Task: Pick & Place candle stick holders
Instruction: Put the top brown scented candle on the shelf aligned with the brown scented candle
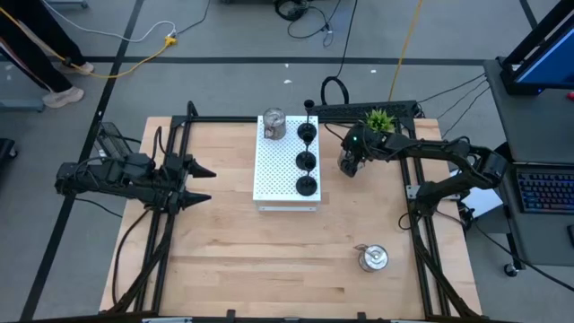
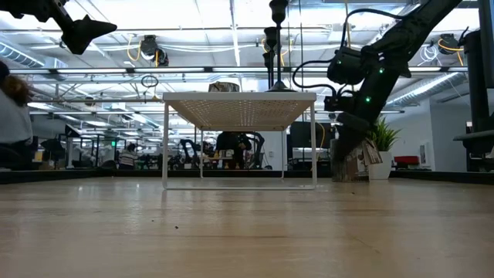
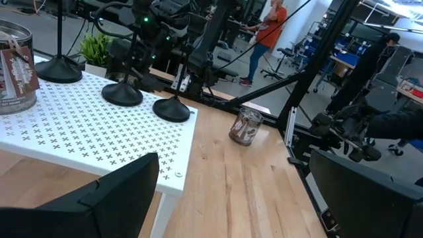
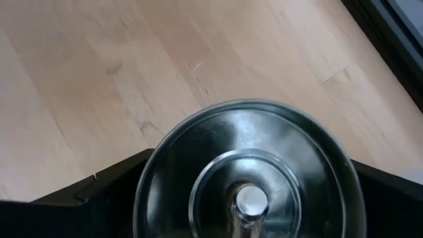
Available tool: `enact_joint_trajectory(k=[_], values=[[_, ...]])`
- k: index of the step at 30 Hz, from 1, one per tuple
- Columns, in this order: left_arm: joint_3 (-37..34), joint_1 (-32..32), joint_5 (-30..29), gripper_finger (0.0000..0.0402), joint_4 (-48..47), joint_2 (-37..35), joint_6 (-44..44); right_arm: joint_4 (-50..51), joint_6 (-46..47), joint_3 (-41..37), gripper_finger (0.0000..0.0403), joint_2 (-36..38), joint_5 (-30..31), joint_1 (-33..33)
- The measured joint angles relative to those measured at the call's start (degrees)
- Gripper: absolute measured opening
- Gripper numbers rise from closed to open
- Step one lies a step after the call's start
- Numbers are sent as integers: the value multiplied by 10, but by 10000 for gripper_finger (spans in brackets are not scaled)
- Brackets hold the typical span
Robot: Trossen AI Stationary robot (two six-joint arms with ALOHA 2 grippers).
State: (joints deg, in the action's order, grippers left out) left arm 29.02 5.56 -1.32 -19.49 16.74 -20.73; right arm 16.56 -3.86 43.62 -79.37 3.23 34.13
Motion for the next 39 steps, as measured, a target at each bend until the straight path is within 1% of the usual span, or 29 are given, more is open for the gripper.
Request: enact_joint_trajectory(k=[3,7,30,39], values=[[0,0,0,399,0,0,0,0,2,0,395,0,5,0],[0,0,0,399,0,0,-1,2,2,0,395,0,30,-1],[0,0,0,399,0,0,0,5,2,0,395,4,29,-1],[0,0,0,399,0,0,1,4,3,0,395,38,43,-1]])
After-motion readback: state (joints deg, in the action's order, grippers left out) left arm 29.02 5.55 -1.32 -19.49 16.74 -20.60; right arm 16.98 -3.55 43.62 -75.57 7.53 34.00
